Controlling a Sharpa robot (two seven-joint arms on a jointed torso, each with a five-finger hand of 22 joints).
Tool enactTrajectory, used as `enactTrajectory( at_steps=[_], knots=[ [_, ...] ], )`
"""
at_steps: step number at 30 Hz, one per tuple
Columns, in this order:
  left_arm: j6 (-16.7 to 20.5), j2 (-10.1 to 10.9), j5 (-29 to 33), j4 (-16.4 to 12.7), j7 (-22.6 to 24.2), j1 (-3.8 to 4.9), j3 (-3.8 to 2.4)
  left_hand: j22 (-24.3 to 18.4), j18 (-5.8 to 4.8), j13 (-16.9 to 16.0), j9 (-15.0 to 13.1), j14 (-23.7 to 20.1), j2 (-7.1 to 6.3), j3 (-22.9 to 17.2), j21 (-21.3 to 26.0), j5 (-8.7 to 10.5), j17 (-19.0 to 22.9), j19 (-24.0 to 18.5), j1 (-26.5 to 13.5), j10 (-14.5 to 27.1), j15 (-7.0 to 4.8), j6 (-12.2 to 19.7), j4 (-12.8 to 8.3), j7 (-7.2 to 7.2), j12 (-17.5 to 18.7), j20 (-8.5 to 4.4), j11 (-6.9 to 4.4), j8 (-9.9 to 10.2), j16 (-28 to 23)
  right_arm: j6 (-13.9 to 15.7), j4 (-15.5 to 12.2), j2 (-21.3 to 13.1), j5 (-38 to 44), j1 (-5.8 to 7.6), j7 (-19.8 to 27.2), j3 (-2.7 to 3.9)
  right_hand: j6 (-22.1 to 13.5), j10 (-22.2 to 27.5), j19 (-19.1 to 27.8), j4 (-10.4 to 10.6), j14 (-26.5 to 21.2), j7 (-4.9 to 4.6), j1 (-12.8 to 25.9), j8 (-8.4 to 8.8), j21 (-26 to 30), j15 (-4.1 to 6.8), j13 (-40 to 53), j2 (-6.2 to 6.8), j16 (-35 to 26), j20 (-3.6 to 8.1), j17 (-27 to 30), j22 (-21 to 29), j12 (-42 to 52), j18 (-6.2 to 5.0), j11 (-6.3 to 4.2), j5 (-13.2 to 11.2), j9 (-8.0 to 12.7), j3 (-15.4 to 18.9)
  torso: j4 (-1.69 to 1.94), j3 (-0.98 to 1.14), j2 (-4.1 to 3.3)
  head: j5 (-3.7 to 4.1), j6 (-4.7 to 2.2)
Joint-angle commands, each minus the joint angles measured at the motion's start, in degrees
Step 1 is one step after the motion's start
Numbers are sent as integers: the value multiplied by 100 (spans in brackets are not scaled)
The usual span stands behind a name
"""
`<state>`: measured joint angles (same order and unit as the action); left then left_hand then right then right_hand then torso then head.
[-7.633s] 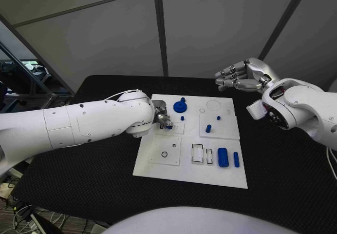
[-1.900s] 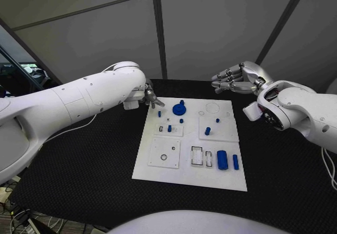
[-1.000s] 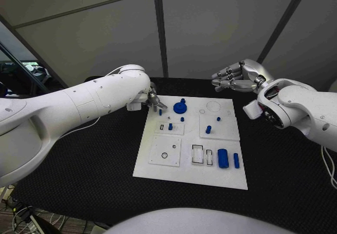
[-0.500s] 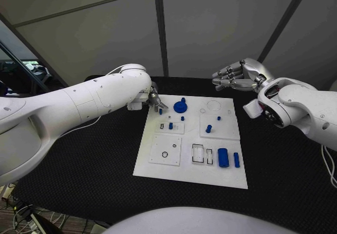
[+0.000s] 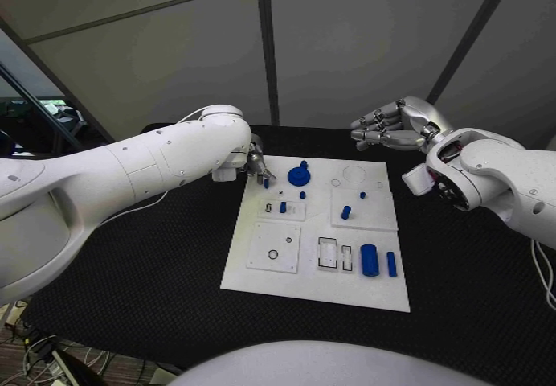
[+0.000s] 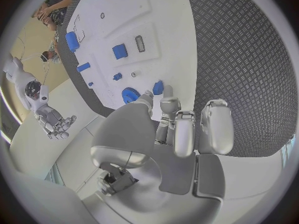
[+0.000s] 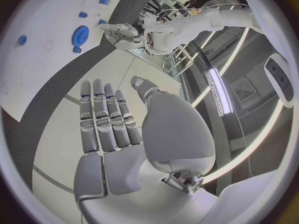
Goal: Assemble the parts on the task board
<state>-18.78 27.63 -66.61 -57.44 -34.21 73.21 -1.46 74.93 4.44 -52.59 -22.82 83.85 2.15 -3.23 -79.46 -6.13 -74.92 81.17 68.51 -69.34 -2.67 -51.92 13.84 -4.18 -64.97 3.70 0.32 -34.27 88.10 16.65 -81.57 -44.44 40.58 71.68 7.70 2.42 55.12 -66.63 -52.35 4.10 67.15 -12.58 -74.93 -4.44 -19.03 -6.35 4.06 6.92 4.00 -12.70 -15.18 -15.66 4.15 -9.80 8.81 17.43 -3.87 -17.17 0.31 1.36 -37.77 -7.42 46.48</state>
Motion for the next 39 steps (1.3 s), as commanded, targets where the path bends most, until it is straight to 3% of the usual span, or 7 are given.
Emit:
enactTrajectory(
  at_steps=[1,15,19,22,25,31,39],
  knots=[
    [-84,0,72,-7,35,7,1,95,-96,11,-7,542,9,-80,-11,-21,-1320,23,103,-31,-47,-6,-39,5,14,-35,-20,-36,18,-54,18,11,-8,13,-8,4,-43,51,-31,-4,-43,-2,12,19,29,9,-9,-47,-31,12,10,8,11,-60,-6,27,-6,34,-4,2,-2,8,-9],
    [-187,5,194,-15,55,8,1,112,-98,47,-9,541,106,-369,-9,-26,-1317,28,327,-25,-63,23,-206,24,41,-52,-39,-42,14,-63,70,31,-8,13,-44,5,-44,53,-35,-6,-44,-2,4,18,35,10,-10,-55,-30,12,13,12,12,-61,-6,34,-6,31,-5,-1,-1,-8,7],
    [-209,15,307,-21,67,8,1,117,-97,73,-6,541,175,-662,-4,-31,-1316,27,552,-13,-81,52,-395,39,69,-69,-56,-36,13,-64,72,34,-8,13,-44,5,-44,53,-35,-6,-44,-2,4,18,35,10,-10,-55,-30,12,13,12,12,-61,-6,34,-6,31,-2,0,1,-8,16],
    [-193,33,369,-40,89,8,1,117,-95,113,-7,540,235,-1130,6,-48,-1313,22,839,16,-94,111,-673,39,123,-84,-63,-27,11,-64,73,35,-8,13,-43,5,-44,53,-35,-7,-44,-2,4,18,36,10,-10,-55,-30,12,13,13,12,-61,-6,35,-6,31,0,-2,1,-11,16],
    [-148,59,397,-70,136,8,1,131,-97,160,-70,540,110,-1708,9,-22,-1313,23,770,4,-53,144,-831,-29,169,-73,-34,-95,10,-65,77,36,-8,13,-41,5,-45,54,-38,-8,-45,-2,-1,18,40,10,-10,-60,-29,12,15,16,13,-61,-6,43,-6,29,0,0,0,-12,20],
    [71,222,480,-290,210,8,-1,148,-105,203,-212,543,-139,-2476,19,-24,-1320,25,447,-42,-64,203,-1010,1,179,-37,-43,-233,17,-68,89,35,-8,13,-39,5,-46,55,-41,-9,-45,-2,-4,17,44,10,-10,-63,-28,12,16,19,14,-61,-6,54,-6,28,1,-3,-2,-6,25],
    [359,587,527,-870,222,16,-18,185,-104,202,-284,553,-232,-2767,1,-15,-1344,46,269,-82,-63,203,-1078,13,163,-55,-42,-309,40,-88,138,37,-8,13,-34,4,-46,55,-41,-9,-45,-2,-4,17,44,10,-10,-63,-28,12,16,19,14,-61,-6,54,-6,28,16,0,11,-21,31]
  ],
)
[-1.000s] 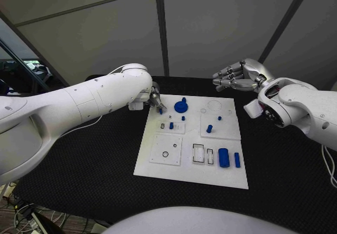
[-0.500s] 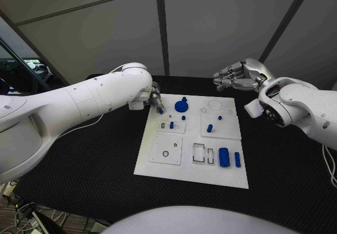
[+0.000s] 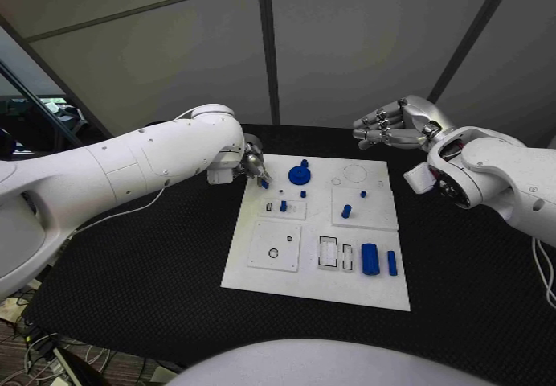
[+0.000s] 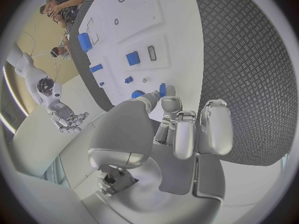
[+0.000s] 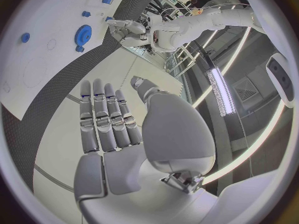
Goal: Assemble the parts on the task board
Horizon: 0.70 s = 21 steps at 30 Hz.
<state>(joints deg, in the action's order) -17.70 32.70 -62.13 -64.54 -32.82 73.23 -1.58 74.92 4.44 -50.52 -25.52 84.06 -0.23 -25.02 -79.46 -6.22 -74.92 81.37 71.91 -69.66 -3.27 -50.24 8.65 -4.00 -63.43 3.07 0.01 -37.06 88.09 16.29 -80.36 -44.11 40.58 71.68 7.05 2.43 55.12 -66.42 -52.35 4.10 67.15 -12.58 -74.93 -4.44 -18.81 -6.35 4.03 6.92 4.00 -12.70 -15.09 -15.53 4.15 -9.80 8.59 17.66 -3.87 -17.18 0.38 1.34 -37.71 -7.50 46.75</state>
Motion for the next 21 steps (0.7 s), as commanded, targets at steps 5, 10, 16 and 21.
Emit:
enactTrajectory(
  at_steps=[5,10,16,21],
  knots=[
    [374,305,150,-553,46,13,-8,198,-106,-4,-30,536,-20,-643,-6,-4,-1355,34,-106,-61,-7,35,-579,0,6,5,-17,-47,50,-58,36,4,-8,13,36,3,-47,36,-44,-9,-46,-3,-6,17,28,10,-7,-64,-28,11,9,9,14,-62,16,44,-6,30,8,-2,4,-27,3],
    [542,556,177,-991,0,2,-5,220,-110,-12,-53,543,-67,-734,-20,-5,-1372,49,-132,-84,-15,34,-628,10,-3,-2,-27,-72,66,-60,47,-2,-8,13,39,3,-47,36,-44,-9,-46,-3,-6,17,28,10,-7,-64,-28,11,9,9,14,-62,16,44,-6,30,-3,1,4,-46,3],
    [761,815,133,-1450,-55,-76,0,246,-116,-11,-76,552,-110,-840,-38,-5,-1393,68,-162,-106,-23,33,-672,17,-5,-9,-35,-96,86,-61,57,-12,-8,12,39,2,-47,36,-44,-9,-46,-3,-6,17,28,10,-7,-64,-28,11,9,9,14,-62,16,44,-6,30,-1,0,2,-58,9],
    [948,945,-46,-1718,-68,-192,3,275,-123,-16,-99,563,-155,-938,-58,-4,-1422,89,-205,-138,-31,22,-700,24,-13,-17,-43,-122,112,-62,65,-16,-8,12,40,1,-47,36,-44,-9,-46,-3,-6,17,28,10,-7,-64,-28,11,9,9,14,-62,16,44,-6,30,-7,-3,-3,-76,5]
  ],
)
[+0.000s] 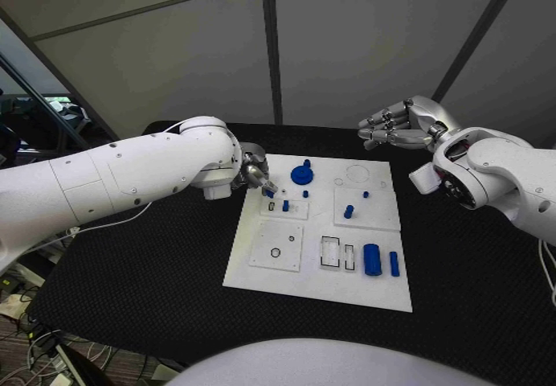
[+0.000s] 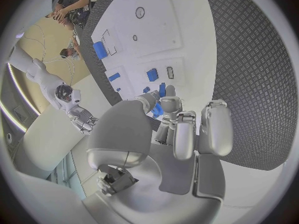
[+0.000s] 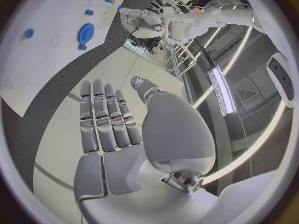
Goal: Assemble the parts on the task board
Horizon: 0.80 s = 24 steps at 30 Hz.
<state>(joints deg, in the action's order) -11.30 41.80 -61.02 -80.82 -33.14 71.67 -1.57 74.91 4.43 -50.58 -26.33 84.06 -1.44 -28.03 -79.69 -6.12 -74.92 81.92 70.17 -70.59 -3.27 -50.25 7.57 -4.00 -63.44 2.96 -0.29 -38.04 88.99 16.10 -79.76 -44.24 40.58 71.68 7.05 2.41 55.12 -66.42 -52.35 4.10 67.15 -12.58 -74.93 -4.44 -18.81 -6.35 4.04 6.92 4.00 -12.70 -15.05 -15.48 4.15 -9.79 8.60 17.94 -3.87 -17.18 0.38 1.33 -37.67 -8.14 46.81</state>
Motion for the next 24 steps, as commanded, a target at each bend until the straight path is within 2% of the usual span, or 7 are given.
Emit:
enactTrajectory(
  at_steps=[1,11,24],
  knots=[
    [332,45,-173,-110,-34,-57,2,283,-124,-17,-22,565,-40,-655,-40,-14,-1427,39,-44,-56,-33,19,-592,26,-18,-7,-14,-29,27,-43,6,-3,-8,12,40,3,-47,36,-44,-9,-46,-3,-6,17,28,10,-8,-64,-28,12,5,5,14,-62,16,16,-6,30,-8,-1,-9,-11,0],
    [385,27,-234,-121,-76,-180,7,310,-130,-35,-36,569,-61,-720,-60,-13,-1437,58,-87,-89,-39,9,-597,35,-35,-13,-22,-45,37,-58,18,8,-8,12,44,2,-49,38,-47,-8,-47,-4,-5,17,33,9,-9,-64,-27,11,7,9,15,-62,17,25,-6,33,-15,-1,-13,-18,21],
    [235,-54,-506,-61,-194,-221,24,319,-132,-33,-42,569,-74,-758,-66,-13,-1438,65,-100,-97,-43,9,-608,37,-34,-17,-26,-50,37,-70,11,10,-8,11,49,2,-49,38,-49,-9,-47,-4,-6,17,36,9,-9,-64,-27,11,8,11,15,-62,17,29,-7,34,-19,6,-13,-22,44]
  ],
)
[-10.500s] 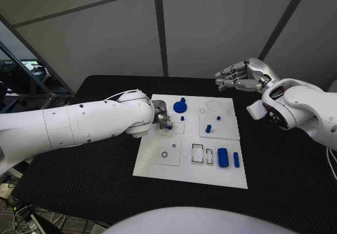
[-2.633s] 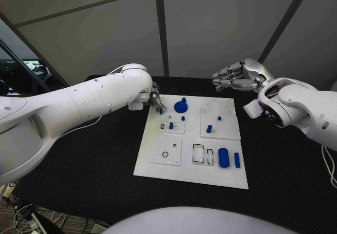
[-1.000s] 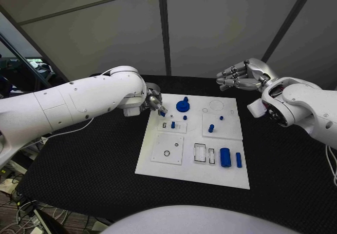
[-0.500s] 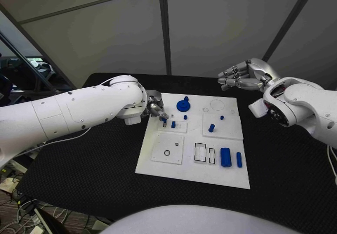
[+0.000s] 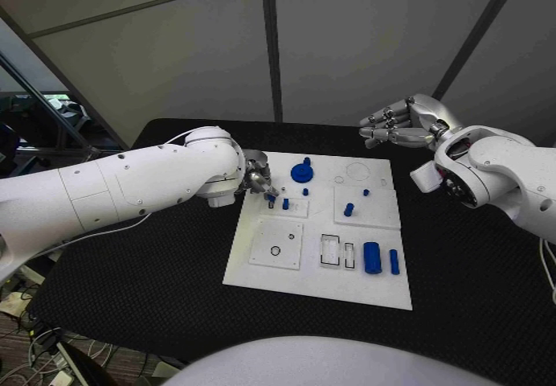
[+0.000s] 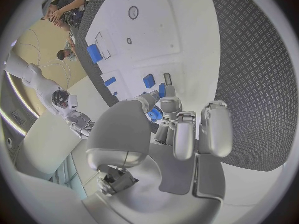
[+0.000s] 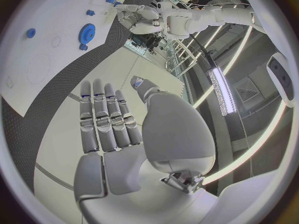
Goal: Assemble the parts on the task board
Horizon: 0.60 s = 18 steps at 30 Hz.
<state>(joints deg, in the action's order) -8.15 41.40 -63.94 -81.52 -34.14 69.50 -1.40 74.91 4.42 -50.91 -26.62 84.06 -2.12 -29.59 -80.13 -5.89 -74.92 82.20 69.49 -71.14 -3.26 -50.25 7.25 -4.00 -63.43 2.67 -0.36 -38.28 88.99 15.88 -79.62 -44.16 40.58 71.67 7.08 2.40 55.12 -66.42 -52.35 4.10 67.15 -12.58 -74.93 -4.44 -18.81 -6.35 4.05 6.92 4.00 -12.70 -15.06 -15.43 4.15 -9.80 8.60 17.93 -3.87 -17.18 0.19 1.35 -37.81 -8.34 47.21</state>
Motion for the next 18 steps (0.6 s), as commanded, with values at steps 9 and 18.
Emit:
enactTrajectory(
  at_steps=[9,18],
  knots=[
    [-175,-28,-293,4,-155,-33,13,319,-131,0,-12,569,-6,-601,-21,-36,-1438,37,-32,-41,-44,9,-576,38,-34,12,-19,-26,37,-52,-7,4,-8,12,47,3,-49,39,-49,-9,-47,-4,-6,16,36,9,-10,-64,-27,11,9,5,15,-62,16,29,-7,34,3,1,1,1,19],
    [-230,-19,-392,-18,-191,-43,20,319,-131,0,-12,569,-6,-601,-21,-36,-1438,37,-32,-41,-44,9,-576,38,-34,12,-19,-26,37,-68,-9,6,-8,12,52,3,-50,39,-52,-8,-47,-4,-6,16,41,9,-10,-63,-26,11,11,9,16,-62,17,33,-7,37,7,-1,-2,-7,24]
  ],
)
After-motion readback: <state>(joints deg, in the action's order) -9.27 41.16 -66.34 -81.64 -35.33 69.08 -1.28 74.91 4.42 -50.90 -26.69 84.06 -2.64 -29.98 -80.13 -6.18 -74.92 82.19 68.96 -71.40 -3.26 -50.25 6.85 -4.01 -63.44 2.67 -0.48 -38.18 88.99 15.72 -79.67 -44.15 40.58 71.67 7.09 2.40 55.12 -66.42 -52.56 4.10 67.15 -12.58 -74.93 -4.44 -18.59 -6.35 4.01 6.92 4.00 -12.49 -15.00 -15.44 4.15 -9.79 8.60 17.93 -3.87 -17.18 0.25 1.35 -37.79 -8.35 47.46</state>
